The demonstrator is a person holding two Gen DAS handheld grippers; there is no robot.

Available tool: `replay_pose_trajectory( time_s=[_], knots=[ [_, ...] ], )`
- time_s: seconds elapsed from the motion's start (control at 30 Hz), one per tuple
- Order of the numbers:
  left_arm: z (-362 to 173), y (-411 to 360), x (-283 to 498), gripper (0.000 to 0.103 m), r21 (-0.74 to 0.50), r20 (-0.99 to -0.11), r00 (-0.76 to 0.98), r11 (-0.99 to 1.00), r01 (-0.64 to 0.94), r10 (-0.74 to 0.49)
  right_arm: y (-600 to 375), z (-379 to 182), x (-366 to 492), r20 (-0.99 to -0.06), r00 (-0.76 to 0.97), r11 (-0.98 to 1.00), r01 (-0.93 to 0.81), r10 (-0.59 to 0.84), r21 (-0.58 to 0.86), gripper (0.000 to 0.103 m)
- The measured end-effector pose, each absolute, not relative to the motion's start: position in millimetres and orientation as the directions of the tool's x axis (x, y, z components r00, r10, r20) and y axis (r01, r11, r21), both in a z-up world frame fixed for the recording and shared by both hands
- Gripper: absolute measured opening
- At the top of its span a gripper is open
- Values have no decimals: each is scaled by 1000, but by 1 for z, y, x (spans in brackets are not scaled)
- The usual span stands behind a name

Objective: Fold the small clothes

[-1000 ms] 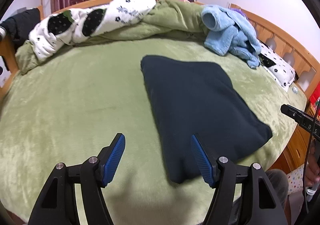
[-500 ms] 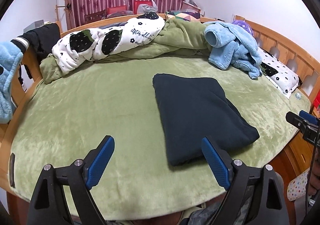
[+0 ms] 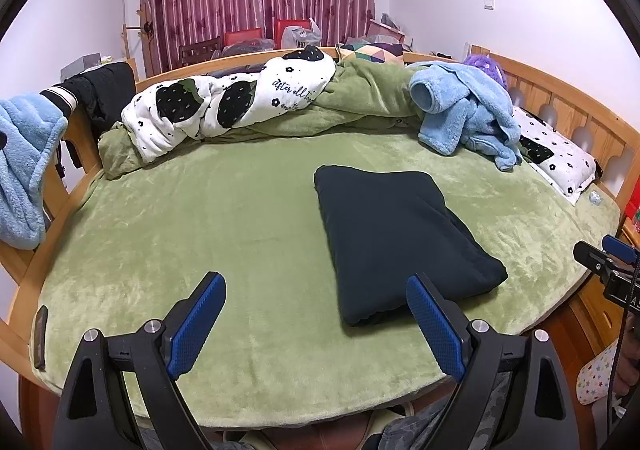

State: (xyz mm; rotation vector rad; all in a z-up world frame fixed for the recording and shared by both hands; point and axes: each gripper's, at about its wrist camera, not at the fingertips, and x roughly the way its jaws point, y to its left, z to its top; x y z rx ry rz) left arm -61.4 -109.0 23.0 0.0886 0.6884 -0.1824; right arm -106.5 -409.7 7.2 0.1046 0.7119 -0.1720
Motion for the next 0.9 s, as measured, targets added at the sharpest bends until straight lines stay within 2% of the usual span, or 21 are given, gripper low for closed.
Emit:
replay_pose_trajectory(
  time_s=[0.9],
  knots=[
    [27,-109,-72,92,18,-630,764,980,197,-142,-410,15,-116,-651,750,980,194,-118,46,88]
  ],
)
